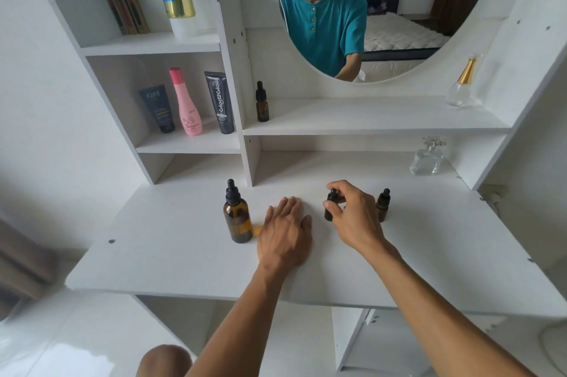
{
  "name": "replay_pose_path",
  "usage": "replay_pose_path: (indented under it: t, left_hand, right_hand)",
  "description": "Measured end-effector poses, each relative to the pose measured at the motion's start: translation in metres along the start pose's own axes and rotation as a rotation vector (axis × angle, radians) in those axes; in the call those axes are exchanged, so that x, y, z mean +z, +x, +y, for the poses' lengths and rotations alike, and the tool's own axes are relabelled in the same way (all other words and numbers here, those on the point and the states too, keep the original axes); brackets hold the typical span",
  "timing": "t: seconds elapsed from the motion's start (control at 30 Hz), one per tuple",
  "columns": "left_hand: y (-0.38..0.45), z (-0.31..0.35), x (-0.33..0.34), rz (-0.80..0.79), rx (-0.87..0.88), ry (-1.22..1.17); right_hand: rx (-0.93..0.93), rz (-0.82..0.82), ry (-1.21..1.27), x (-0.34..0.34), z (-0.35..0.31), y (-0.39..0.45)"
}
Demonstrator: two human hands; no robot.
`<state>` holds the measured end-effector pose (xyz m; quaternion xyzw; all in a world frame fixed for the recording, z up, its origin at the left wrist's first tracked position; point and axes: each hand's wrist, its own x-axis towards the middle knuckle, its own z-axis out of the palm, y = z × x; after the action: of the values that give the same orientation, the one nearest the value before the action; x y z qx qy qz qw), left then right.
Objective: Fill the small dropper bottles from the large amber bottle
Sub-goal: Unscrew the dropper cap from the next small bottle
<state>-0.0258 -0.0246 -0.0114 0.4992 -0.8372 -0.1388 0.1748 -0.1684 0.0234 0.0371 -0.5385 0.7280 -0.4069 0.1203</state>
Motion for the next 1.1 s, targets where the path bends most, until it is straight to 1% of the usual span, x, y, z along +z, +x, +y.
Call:
replay_pose_path:
  t: [0.1,0.2,0.33,0.47,0.57,0.63,0.77,1.03,1.1]
  left_hand:
    - [-0.001,-0.003,0.001,0.042,0.016,-0.037]
    - [-0.010,-0.005,-0.004,0.097,0.016,-0.161]
    - [-0.026,-0.010,-0.011,0.063,-0.033,-0.269]
    - [-0.037,-0.012,-0.024,0.018,-0.012,-0.366]
    - [-0.044,-0.009,-0.029,0.031,0.043,-0.372]
    - [-0.048,-0.008,-0.031,0.075,0.062,-0.360]
    - [-0.050,-0.007,-0.033,0.109,0.007,-0.424]
    - [-0.049,-0.012,-0.028,0.148,-0.001,-0.437]
    - [-0.049,-0.012,-0.028,0.155,0.012,-0.439]
  right_hand:
    - [-0.013,0.006,0.034,-0.001,-0.003,-0.005]
    - [-0.040,0.013,0.078,-0.002,-0.010,-0.012]
    - [-0.078,-0.014,0.114,0.001,-0.021,-0.026]
    - [-0.102,-0.069,0.083,0.007,-0.035,-0.037]
    - [-0.094,-0.106,0.067,0.012,-0.042,-0.040]
    - [-0.095,-0.122,0.045,0.016,-0.044,-0.043]
    - [-0.094,-0.134,0.011,0.022,-0.047,-0.049]
    - [-0.116,-0.082,0.012,0.017,-0.052,-0.047]
    - [-0.118,-0.089,-0.002,0.015,-0.054,-0.045]
